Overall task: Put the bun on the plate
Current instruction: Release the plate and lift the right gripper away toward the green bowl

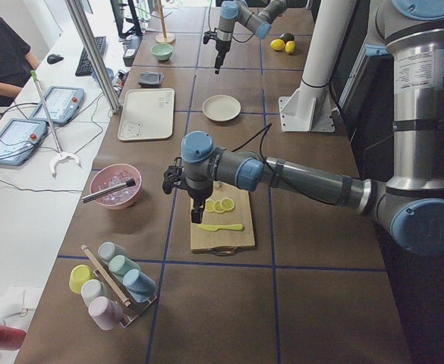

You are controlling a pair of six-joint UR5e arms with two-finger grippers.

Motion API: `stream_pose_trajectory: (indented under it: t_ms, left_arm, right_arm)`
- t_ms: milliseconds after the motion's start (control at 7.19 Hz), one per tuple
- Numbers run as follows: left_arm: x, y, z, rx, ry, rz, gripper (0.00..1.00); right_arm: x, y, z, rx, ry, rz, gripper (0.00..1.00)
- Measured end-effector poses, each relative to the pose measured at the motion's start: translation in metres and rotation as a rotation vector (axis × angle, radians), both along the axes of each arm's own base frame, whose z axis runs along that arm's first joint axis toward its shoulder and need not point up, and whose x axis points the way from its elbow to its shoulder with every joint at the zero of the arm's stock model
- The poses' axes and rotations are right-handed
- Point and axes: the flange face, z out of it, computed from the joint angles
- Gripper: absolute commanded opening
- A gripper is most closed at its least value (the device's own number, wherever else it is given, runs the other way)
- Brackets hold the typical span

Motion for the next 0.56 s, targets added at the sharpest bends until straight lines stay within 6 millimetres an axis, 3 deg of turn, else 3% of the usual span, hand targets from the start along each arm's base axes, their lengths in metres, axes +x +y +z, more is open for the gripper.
stream_pose_trajectory:
  t_ms: [278, 556]
  left_arm:
    - [0.055, 0.015, -0.036, -0.034, 0.026, -0.011, 1.0]
    - [0.123, 0.029, -0.049, -0.048, 0.023, -0.052, 1.0]
  right_arm:
    - [0.07, -0.032, 0.015, 0.059, 0.054, -0.12, 1.0]
    - [0.134, -0.054, 0.042, 0.098, 0.064, -0.193, 1.0]
